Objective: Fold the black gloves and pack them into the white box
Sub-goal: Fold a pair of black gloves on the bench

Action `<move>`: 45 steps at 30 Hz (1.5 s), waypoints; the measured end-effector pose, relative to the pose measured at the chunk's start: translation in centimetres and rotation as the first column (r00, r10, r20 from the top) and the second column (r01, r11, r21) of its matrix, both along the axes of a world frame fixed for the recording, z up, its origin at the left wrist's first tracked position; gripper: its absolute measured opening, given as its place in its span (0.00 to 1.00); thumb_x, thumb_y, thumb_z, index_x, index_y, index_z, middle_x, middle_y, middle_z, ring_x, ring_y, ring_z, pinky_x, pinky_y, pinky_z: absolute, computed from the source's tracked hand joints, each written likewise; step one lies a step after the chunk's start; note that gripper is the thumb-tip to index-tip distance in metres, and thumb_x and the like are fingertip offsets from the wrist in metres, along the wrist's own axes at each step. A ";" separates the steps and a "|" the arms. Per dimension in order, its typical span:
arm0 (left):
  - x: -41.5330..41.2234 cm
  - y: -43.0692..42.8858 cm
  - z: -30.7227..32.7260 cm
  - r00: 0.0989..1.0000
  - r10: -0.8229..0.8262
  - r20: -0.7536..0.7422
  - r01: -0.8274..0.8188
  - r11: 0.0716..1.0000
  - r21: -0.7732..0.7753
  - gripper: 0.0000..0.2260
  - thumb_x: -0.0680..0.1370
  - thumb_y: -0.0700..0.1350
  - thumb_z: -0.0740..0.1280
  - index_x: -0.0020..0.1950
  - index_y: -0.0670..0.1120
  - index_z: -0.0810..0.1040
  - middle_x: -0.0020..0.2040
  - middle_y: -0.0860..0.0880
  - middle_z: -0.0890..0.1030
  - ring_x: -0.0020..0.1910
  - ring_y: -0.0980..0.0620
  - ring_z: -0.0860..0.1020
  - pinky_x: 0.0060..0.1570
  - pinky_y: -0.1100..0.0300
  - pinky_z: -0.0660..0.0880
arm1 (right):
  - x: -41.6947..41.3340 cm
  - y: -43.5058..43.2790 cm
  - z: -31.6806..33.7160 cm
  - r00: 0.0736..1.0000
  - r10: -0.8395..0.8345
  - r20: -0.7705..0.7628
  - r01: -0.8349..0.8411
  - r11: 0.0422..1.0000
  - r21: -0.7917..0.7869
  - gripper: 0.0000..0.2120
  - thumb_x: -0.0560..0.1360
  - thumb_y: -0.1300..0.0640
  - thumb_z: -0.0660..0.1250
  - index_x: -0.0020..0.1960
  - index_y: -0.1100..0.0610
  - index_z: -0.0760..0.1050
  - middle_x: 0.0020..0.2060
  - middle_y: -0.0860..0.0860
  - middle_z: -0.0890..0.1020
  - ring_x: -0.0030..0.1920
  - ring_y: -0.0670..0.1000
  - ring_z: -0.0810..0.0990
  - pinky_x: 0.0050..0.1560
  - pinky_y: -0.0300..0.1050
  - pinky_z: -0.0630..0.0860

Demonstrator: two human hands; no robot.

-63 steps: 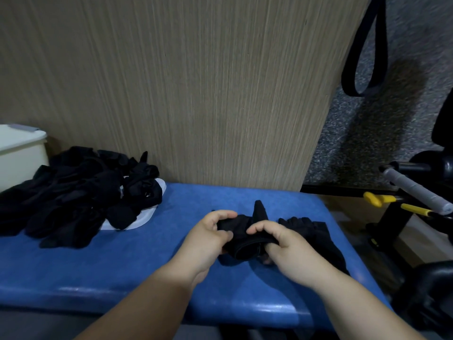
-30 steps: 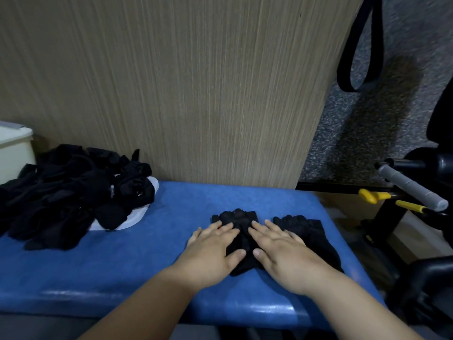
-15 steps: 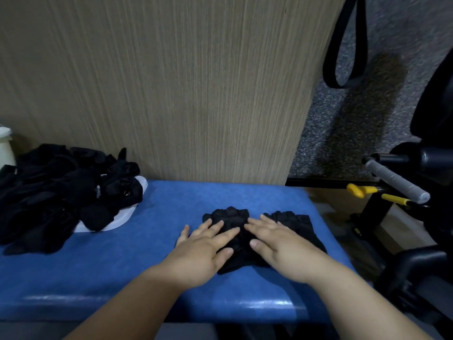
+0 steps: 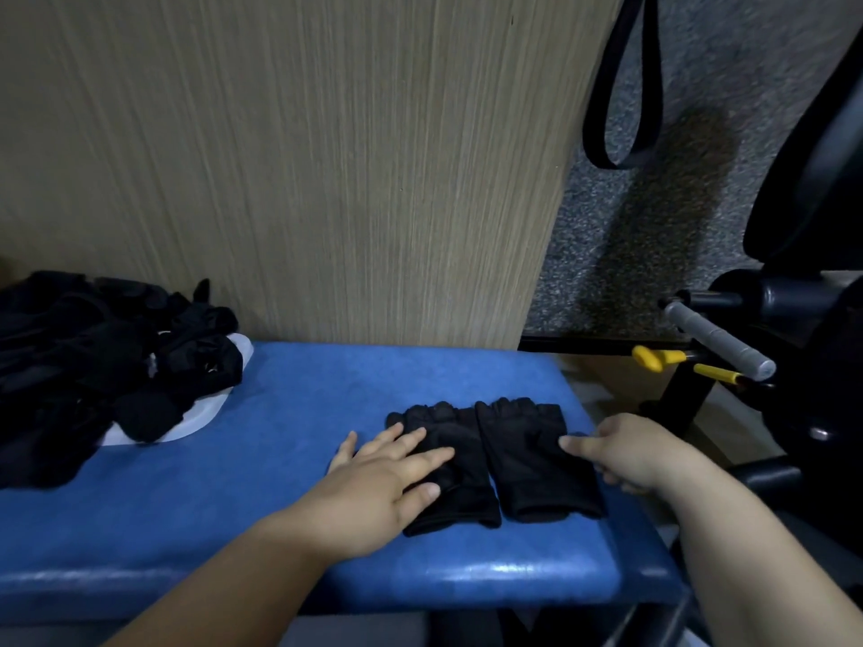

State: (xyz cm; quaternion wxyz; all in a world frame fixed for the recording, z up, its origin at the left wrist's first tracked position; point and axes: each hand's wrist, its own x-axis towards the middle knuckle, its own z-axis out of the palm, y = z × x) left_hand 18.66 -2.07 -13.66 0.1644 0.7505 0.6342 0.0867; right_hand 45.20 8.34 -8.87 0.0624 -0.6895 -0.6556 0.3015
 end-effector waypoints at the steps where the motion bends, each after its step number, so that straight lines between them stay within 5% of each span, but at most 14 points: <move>1: 0.1 0.0 0.0 1.000 0.000 -0.005 0.000 1.000 0.000 0.20 0.82 0.57 0.51 0.74 0.68 0.53 0.78 0.60 0.47 0.76 0.59 0.39 0.73 0.49 0.34 | -0.3 0.0 -0.1 1.000 0.015 0.014 -0.015 1.000 0.013 0.21 0.72 0.43 0.70 0.35 0.60 0.71 0.28 0.54 0.75 0.29 0.53 0.72 0.34 0.42 0.68; 4: 0.3 0.0 0.0 1.000 0.004 -0.015 -0.004 1.000 0.002 0.20 0.82 0.57 0.50 0.74 0.68 0.53 0.78 0.60 0.47 0.76 0.59 0.38 0.73 0.48 0.34 | -0.9 0.1 -0.6 0.999 0.053 -0.002 -0.053 0.997 0.055 0.20 0.70 0.47 0.73 0.32 0.57 0.68 0.30 0.53 0.73 0.33 0.52 0.72 0.38 0.43 0.67; 9: 0.2 0.1 -0.2 1.000 0.006 -0.008 -0.006 1.000 0.005 0.20 0.82 0.58 0.50 0.74 0.69 0.53 0.78 0.60 0.47 0.76 0.59 0.38 0.73 0.48 0.34 | -1.6 -0.3 -0.5 0.956 0.064 -0.288 -0.045 0.997 0.070 0.14 0.70 0.53 0.72 0.38 0.56 0.68 0.32 0.53 0.72 0.33 0.52 0.72 0.30 0.41 0.69; 12: 0.1 0.1 -0.3 1.000 0.003 0.003 -0.003 1.000 0.006 0.19 0.82 0.58 0.50 0.74 0.69 0.53 0.78 0.60 0.47 0.76 0.59 0.38 0.73 0.48 0.33 | -2.5 -0.8 -0.4 0.823 0.017 -0.568 -0.020 1.000 0.001 0.19 0.59 0.52 0.74 0.44 0.61 0.73 0.39 0.63 0.79 0.39 0.58 0.78 0.40 0.51 0.72; 15: 0.1 0.2 -0.2 0.999 0.014 0.043 -0.014 1.000 0.007 0.19 0.82 0.58 0.51 0.73 0.68 0.56 0.78 0.61 0.49 0.76 0.60 0.40 0.74 0.49 0.34 | -3.8 -1.4 -0.2 0.662 0.003 -0.749 -0.064 0.997 -0.053 0.18 0.64 0.57 0.74 0.50 0.61 0.74 0.43 0.61 0.81 0.44 0.59 0.79 0.48 0.52 0.73; 18: 0.0 0.6 0.0 0.985 0.047 0.169 -0.058 0.997 0.056 0.17 0.82 0.56 0.53 0.71 0.64 0.65 0.76 0.61 0.57 0.76 0.60 0.47 0.75 0.54 0.41 | -5.2 -2.2 0.3 0.549 0.024 -0.835 -0.173 0.981 -0.085 0.10 0.70 0.53 0.73 0.44 0.52 0.71 0.37 0.51 0.78 0.35 0.49 0.76 0.37 0.42 0.70; 22: -0.2 1.1 0.4 0.937 0.121 0.329 -0.190 0.964 0.186 0.14 0.82 0.50 0.56 0.58 0.49 0.80 0.61 0.56 0.76 0.64 0.57 0.67 0.65 0.68 0.57 | -6.1 -2.5 0.4 0.444 0.006 -0.896 -0.218 0.970 -0.102 0.10 0.70 0.53 0.68 0.49 0.56 0.74 0.44 0.54 0.80 0.34 0.49 0.78 0.33 0.38 0.73; 24: -0.3 1.2 0.6 0.916 0.198 0.349 -0.284 0.935 0.213 0.16 0.82 0.50 0.56 0.48 0.43 0.80 0.50 0.53 0.79 0.56 0.53 0.71 0.61 0.62 0.63 | -6.3 -2.4 0.2 0.511 0.040 -0.859 -0.181 0.982 -0.062 0.03 0.76 0.58 0.66 0.48 0.57 0.74 0.44 0.54 0.81 0.34 0.47 0.78 0.32 0.36 0.73; 27: -0.7 1.4 0.7 0.844 0.288 0.451 -0.373 0.921 0.109 0.17 0.81 0.50 0.56 0.43 0.43 0.80 0.45 0.49 0.80 0.52 0.50 0.73 0.58 0.56 0.68 | -6.3 -1.7 -0.8 0.739 0.104 -0.666 -0.089 0.994 0.057 0.04 0.78 0.60 0.64 0.45 0.57 0.74 0.38 0.53 0.79 0.32 0.47 0.75 0.29 0.37 0.70; 29: -0.7 1.4 0.6 0.779 0.310 0.546 -0.397 0.917 0.047 0.21 0.78 0.58 0.55 0.41 0.45 0.81 0.43 0.48 0.81 0.51 0.50 0.76 0.57 0.52 0.71 | -6.1 -1.4 -1.7 0.868 0.124 -0.482 -0.068 0.989 0.132 0.05 0.77 0.56 0.66 0.44 0.57 0.74 0.34 0.52 0.78 0.30 0.48 0.74 0.27 0.38 0.70; 32: -0.3 1.3 0.7 0.792 0.375 0.482 -0.448 0.893 0.040 0.27 0.78 0.64 0.55 0.37 0.41 0.75 0.36 0.47 0.78 0.39 0.51 0.76 0.45 0.54 0.73 | -6.2 -1.1 -2.5 0.952 0.124 -0.279 -0.071 0.979 0.192 0.09 0.74 0.47 0.69 0.46 0.53 0.74 0.32 0.49 0.78 0.31 0.49 0.76 0.31 0.40 0.72; 36: 0.8 1.4 1.4 0.814 0.430 0.391 -0.489 0.870 0.061 0.19 0.77 0.65 0.58 0.37 0.51 0.74 0.29 0.55 0.72 0.33 0.57 0.72 0.32 0.60 0.66 | -7.0 -1.4 -2.8 0.919 0.133 -0.370 -0.073 0.983 0.170 0.11 0.74 0.49 0.70 0.52 0.50 0.72 0.35 0.49 0.79 0.28 0.46 0.76 0.27 0.35 0.68; 39: 1.2 1.5 1.3 0.810 0.460 0.365 -0.522 0.848 0.090 0.19 0.76 0.62 0.62 0.35 0.49 0.73 0.26 0.54 0.70 0.28 0.57 0.69 0.30 0.61 0.63 | -7.6 -1.6 -3.3 0.864 0.152 -0.481 -0.062 0.978 0.199 0.11 0.74 0.54 0.71 0.54 0.50 0.72 0.36 0.52 0.79 0.31 0.48 0.77 0.31 0.39 0.72; 45: 0.9 1.9 1.1 0.659 0.429 0.617 -0.541 0.841 -0.006 0.18 0.76 0.54 0.67 0.31 0.47 0.66 0.27 0.52 0.66 0.29 0.53 0.65 0.33 0.58 0.63 | -8.1 -1.9 -3.2 0.769 0.216 -0.602 -0.045 0.957 0.285 0.10 0.74 0.59 0.70 0.48 0.45 0.74 0.35 0.54 0.78 0.33 0.50 0.76 0.36 0.46 0.74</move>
